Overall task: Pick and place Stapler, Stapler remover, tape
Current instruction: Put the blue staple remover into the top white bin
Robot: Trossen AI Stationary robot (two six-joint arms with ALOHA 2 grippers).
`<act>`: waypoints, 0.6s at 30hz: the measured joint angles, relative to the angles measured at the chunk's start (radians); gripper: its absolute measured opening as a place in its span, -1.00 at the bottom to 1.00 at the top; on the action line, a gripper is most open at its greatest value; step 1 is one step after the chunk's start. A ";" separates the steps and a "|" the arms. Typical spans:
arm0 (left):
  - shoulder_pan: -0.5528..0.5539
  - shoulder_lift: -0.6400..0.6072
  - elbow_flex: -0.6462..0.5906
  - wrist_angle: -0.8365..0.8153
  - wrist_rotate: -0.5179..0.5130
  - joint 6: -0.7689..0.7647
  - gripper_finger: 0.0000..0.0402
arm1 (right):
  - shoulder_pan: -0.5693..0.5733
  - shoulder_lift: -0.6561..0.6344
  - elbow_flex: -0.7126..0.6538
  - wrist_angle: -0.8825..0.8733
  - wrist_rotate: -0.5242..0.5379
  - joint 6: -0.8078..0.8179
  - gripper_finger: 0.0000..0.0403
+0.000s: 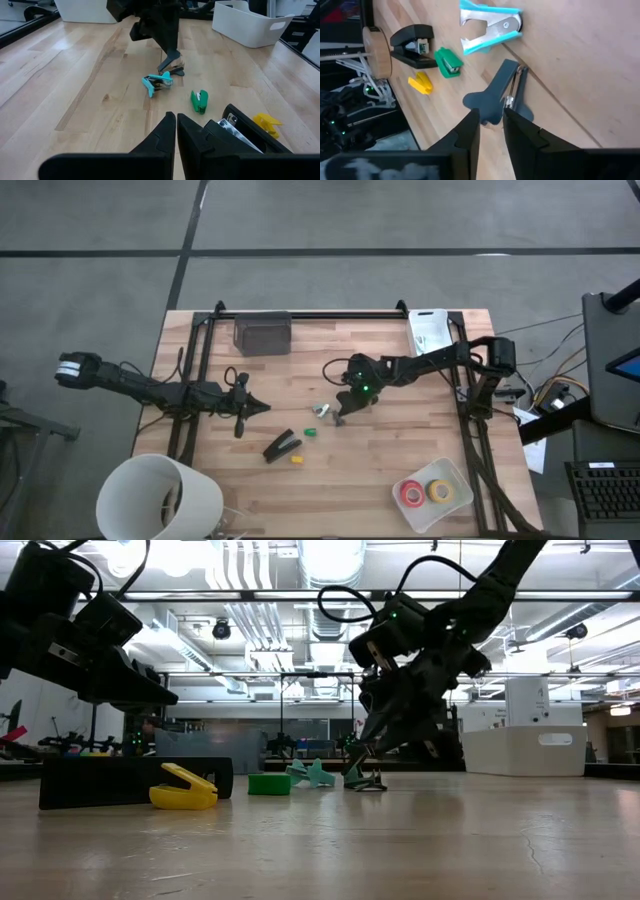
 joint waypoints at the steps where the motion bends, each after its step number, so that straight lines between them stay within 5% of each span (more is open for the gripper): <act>1: 0.000 0.000 0.000 0.000 0.000 0.000 -0.90 | 0.000 0.000 0.000 0.000 0.001 0.000 -0.61; 18: 0.000 0.000 0.000 0.000 0.000 0.000 -0.91 | 0.003 0.000 0.000 -0.002 0.001 -0.052 -0.95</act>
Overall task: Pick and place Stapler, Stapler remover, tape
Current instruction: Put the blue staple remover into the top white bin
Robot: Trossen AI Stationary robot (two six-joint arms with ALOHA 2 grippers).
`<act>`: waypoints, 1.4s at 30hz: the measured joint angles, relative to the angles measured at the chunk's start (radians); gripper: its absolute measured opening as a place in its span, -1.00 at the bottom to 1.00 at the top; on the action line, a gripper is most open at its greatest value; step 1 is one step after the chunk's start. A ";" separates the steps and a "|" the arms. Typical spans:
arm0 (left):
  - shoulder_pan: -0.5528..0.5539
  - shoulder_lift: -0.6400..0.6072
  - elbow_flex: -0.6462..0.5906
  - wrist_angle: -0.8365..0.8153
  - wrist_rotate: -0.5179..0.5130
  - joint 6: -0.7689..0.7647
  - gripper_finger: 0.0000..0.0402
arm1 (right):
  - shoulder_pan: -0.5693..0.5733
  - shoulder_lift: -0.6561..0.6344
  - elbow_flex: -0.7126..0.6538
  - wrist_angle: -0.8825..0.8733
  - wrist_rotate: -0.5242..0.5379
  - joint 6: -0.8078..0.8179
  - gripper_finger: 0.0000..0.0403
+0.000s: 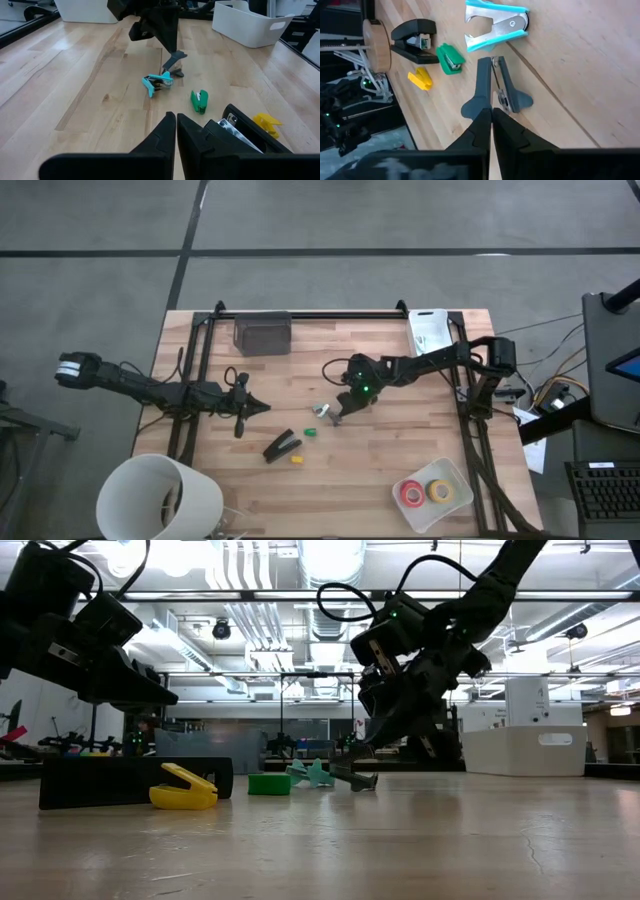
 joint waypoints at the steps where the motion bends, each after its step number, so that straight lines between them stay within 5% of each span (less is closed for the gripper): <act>1: 0.000 0.000 0.000 0.000 0.000 0.000 -0.91 | 0.000 0.000 0.000 0.000 0.000 -0.007 -0.96; 21: 0.000 0.000 0.000 0.000 0.000 0.000 -0.90 | 0.000 -0.116 -0.001 -0.037 0.012 -0.085 -0.96; 42: 0.000 0.001 0.000 0.000 0.000 0.000 -0.90 | 0.000 -0.363 -0.002 -0.333 0.220 -0.196 -0.96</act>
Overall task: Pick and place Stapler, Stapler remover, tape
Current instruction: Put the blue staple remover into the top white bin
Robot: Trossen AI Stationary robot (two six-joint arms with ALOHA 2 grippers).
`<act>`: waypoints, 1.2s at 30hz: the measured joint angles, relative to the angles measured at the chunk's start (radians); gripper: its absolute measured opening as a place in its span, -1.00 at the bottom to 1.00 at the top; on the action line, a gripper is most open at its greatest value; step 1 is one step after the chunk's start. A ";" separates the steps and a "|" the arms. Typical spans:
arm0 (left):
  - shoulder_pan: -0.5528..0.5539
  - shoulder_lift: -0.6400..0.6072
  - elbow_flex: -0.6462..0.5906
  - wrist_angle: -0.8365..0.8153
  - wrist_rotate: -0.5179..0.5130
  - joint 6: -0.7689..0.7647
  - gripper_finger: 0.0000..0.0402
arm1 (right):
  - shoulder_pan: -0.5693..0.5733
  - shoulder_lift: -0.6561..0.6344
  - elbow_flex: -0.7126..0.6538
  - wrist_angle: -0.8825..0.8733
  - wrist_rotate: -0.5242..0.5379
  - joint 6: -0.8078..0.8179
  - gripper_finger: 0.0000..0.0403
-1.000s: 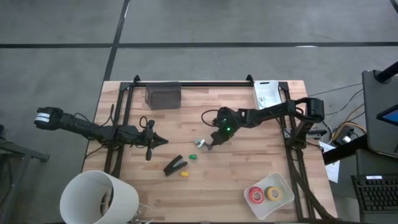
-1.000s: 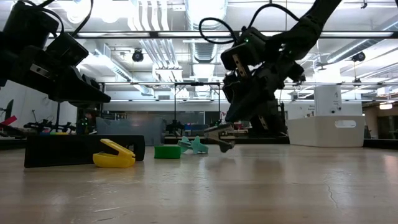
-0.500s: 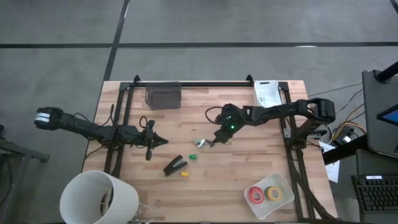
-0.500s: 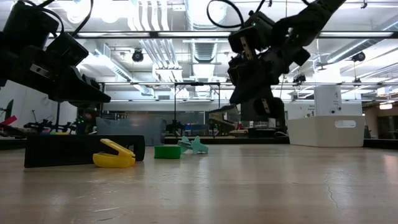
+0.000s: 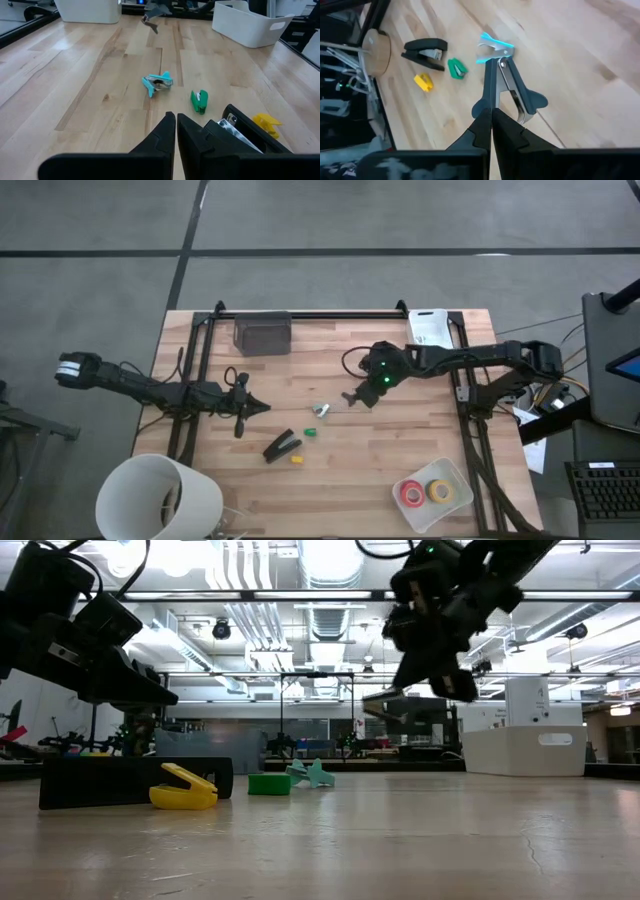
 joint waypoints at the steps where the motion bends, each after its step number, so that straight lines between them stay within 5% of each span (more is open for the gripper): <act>1: 0.000 0.000 0.000 0.000 0.000 0.000 -0.89 | 0.000 -0.017 0.000 -0.021 0.011 -0.005 -0.96; 15: 0.000 0.000 0.000 0.000 0.000 0.000 -0.90 | 0.000 -0.258 0.000 -0.324 0.261 -0.028 -0.96; 27: 0.000 0.000 0.000 -0.001 0.000 0.000 -0.90 | -0.002 -0.427 0.000 -0.639 0.646 0.032 -0.96; 36: 0.000 0.000 0.000 -0.001 0.000 0.000 -0.89 | -0.104 -0.434 0.001 -0.804 0.852 0.063 -0.96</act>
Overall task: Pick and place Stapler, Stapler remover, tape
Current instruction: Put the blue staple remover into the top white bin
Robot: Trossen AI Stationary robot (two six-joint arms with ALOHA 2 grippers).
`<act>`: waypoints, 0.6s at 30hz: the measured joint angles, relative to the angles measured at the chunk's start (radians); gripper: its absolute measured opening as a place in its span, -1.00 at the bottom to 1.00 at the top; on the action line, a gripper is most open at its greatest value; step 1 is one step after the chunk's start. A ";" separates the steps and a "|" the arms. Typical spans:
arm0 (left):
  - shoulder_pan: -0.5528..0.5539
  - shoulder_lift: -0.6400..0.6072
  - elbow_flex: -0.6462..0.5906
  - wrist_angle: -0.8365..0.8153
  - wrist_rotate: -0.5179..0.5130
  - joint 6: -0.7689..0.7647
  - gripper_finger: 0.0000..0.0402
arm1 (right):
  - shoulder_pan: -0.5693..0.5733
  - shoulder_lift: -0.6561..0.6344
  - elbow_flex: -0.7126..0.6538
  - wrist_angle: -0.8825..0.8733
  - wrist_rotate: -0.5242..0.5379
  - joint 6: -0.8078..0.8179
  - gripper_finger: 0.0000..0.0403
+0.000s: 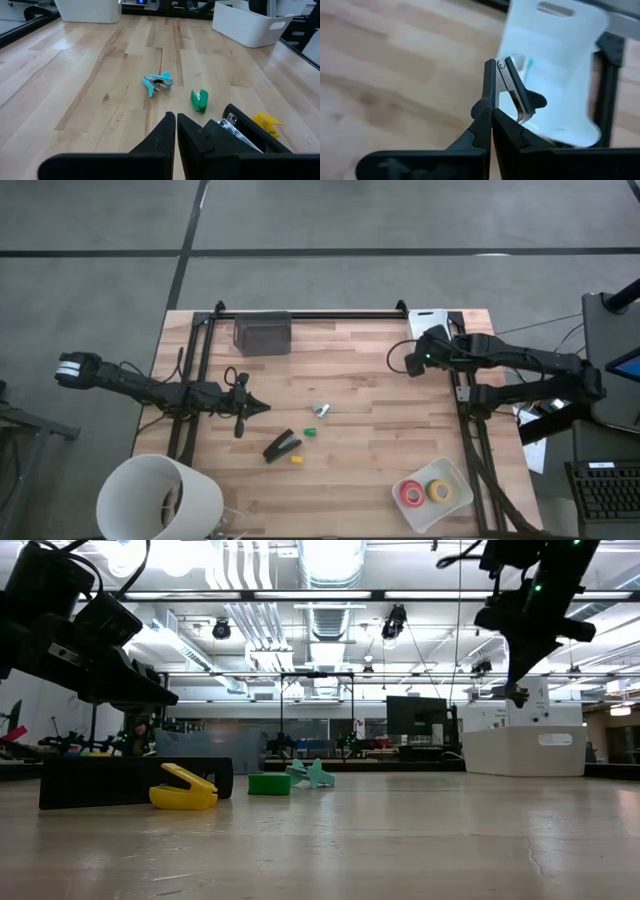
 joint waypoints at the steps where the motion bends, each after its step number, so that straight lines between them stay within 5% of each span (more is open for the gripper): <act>1: 0.000 0.000 0.000 0.000 0.000 0.000 -0.89 | -0.017 0.005 0.000 0.000 0.008 -0.005 -0.96; 18: 0.000 0.000 0.000 0.000 0.000 0.000 -0.91 | -0.282 0.252 -0.001 0.040 -0.009 -0.150 -0.96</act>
